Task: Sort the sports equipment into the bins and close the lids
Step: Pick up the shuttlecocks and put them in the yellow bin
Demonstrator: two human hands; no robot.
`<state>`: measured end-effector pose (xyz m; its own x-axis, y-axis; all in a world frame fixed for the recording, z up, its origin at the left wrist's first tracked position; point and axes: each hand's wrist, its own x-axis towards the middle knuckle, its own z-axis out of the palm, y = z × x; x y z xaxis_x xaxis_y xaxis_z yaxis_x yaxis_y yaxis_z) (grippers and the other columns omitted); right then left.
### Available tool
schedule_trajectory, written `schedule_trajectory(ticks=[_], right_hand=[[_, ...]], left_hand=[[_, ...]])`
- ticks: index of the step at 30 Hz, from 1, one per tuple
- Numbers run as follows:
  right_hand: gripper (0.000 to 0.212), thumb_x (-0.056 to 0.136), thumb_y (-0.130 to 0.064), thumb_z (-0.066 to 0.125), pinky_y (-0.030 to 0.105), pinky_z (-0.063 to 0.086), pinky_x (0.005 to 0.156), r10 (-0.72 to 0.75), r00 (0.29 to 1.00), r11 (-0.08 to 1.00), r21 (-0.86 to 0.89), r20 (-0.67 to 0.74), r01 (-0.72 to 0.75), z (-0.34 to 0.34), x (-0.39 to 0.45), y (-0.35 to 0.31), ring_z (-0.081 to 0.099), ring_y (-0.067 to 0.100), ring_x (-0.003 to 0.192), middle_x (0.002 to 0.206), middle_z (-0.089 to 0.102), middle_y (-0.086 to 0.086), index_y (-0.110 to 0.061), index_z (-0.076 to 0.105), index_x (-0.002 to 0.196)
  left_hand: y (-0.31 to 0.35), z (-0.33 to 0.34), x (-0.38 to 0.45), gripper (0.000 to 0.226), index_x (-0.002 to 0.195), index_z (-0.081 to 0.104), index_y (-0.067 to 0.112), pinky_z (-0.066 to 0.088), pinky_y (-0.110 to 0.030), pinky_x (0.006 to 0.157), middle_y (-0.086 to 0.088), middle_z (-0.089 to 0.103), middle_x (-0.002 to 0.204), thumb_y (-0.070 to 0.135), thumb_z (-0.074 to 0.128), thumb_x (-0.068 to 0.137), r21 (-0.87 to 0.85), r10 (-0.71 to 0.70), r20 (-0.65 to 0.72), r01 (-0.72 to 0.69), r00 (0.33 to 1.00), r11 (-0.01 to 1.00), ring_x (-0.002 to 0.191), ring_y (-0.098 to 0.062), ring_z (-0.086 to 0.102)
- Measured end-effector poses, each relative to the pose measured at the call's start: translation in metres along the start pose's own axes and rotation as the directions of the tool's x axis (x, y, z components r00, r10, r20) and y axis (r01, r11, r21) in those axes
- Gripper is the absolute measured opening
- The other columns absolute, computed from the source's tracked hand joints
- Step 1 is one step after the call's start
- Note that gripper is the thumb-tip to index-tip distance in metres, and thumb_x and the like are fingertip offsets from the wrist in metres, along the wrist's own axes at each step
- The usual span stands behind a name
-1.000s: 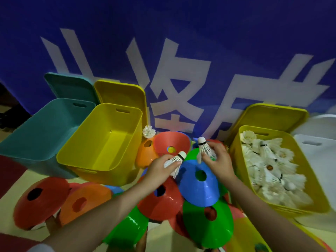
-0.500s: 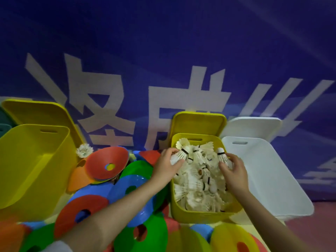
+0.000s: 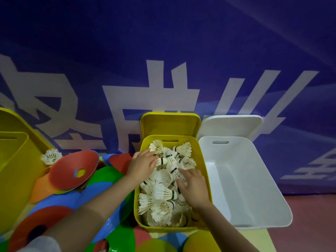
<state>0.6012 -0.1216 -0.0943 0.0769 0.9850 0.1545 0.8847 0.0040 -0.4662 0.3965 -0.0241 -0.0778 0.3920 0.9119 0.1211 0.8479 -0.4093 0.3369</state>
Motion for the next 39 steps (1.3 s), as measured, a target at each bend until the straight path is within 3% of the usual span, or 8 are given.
schedule_trajectory(ticks=[7, 11, 14, 21, 28, 33, 36, 39], right_hand=[[0.046, 0.092, -0.051, 0.044, 0.034, 0.039, 0.089, 0.077, 0.988, 0.971, -0.236, 0.137, -0.043, -0.005, 0.01, -0.011, 0.04, 0.023, 0.117, 0.12, 0.053, 0.002, -0.034, 0.051, 0.134], [0.056, 0.093, -0.059, 0.027, 0.041, 0.033, 0.101, 0.105, 0.98, 0.936, -0.35, 0.169, -0.04, -0.016, 0.009, -0.026, 0.031, 0.025, 0.13, 0.138, 0.043, 0.004, -0.032, 0.039, 0.141], [0.078, 0.084, -0.067, 0.007, 0.041, 0.031, 0.106, 0.079, 0.995, 0.931, -0.361, 0.055, -0.054, -0.027, 0.004, -0.038, 0.033, 0.024, 0.131, 0.14, 0.044, 0.003, -0.026, 0.037, 0.144], [0.048, 0.09, -0.048, 0.04, 0.032, 0.043, 0.09, -0.001, 0.989, 0.986, 0.163, -0.147, 0.026, -0.012, 0.012, -0.123, 0.053, 0.019, 0.111, 0.113, 0.062, 0.002, -0.017, 0.063, 0.119], [0.034, 0.084, -0.031, 0.051, 0.025, 0.045, 0.089, -0.181, 0.982, 0.938, 0.31, 0.05, 0.157, 0.101, 0.035, -0.254, 0.06, 0.015, 0.096, 0.104, 0.067, 0.002, -0.016, 0.068, 0.109], [0.034, 0.085, -0.025, 0.057, 0.031, 0.045, 0.092, -0.148, 0.951, 0.937, 0.346, 0.27, 0.048, 0.195, 0.05, -0.337, 0.061, 0.024, 0.101, 0.11, 0.065, 0.009, -0.011, 0.064, 0.116], [0.04, 0.089, -0.02, 0.059, 0.033, 0.04, 0.099, -0.16, 0.928, 0.955, 0.292, 0.335, 0.059, 0.231, 0.068, -0.376, 0.055, 0.027, 0.116, 0.124, 0.06, 0.011, -0.011, 0.056, 0.127], [0.049, 0.087, -0.023, 0.059, 0.033, 0.036, 0.101, -0.177, 0.924, 0.964, 0.249, 0.338, 0.093, 0.256, 0.093, -0.406, 0.048, 0.027, 0.124, 0.133, 0.053, 0.01, -0.013, 0.049, 0.134]], left_hand=[[0.005, -0.005, 0.0, 0.043, 0.14, 0.043, 0.035, 0.009, -0.043, 0.115, 0.0, 0.024, 0.157, 0.041, 0.024, 0.102, 0.303, 0.069, 0.239, -0.142, 0.968, 0.943, 0.146, -0.018, 0.01], [-0.004, -0.015, -0.007, 0.043, 0.144, 0.037, 0.031, 0.011, -0.04, 0.116, 0.001, 0.025, 0.155, 0.031, 0.035, 0.101, 0.024, 0.097, 0.153, -0.102, 0.983, 0.994, 0.145, -0.018, 0.015], [-0.016, -0.026, -0.018, 0.043, 0.143, 0.04, 0.025, 0.02, -0.041, 0.114, -0.002, 0.03, 0.153, 0.028, 0.041, 0.1, -0.195, 0.025, 0.017, -0.021, 1.0, 0.981, 0.142, -0.02, 0.02], [-0.097, -0.066, -0.07, 0.043, 0.136, 0.05, 0.017, 0.028, -0.04, 0.11, -0.013, 0.044, 0.141, 0.022, 0.051, 0.094, -0.344, -0.116, -0.117, 0.069, 0.986, 0.936, 0.132, -0.03, 0.037], [-0.235, -0.159, -0.134, 0.048, 0.113, 0.067, 0.014, 0.04, -0.034, 0.097, -0.008, 0.06, 0.118, 0.034, 0.04, 0.079, -0.215, -0.175, -0.334, 0.106, 0.926, 0.971, 0.109, -0.027, 0.054], [-0.334, -0.172, -0.166, 0.044, 0.132, 0.053, 0.008, 0.034, -0.04, 0.104, -0.02, 0.054, 0.129, 0.021, 0.056, 0.09, -0.204, -0.522, -0.19, 0.486, 0.832, 0.85, 0.121, -0.037, 0.047], [-0.37, -0.168, -0.181, 0.048, 0.141, 0.042, 0.01, 0.036, -0.036, 0.103, -0.019, 0.049, 0.135, 0.025, 0.051, 0.096, -0.34, -0.595, -0.044, 0.548, 0.803, 0.764, 0.125, -0.032, 0.047], [-0.382, -0.16, -0.185, 0.046, 0.144, 0.039, 0.018, 0.041, -0.032, 0.1, -0.01, 0.05, 0.138, 0.027, 0.047, 0.099, -0.432, -0.527, 0.036, 0.489, 0.849, 0.758, 0.123, -0.023, 0.051]])
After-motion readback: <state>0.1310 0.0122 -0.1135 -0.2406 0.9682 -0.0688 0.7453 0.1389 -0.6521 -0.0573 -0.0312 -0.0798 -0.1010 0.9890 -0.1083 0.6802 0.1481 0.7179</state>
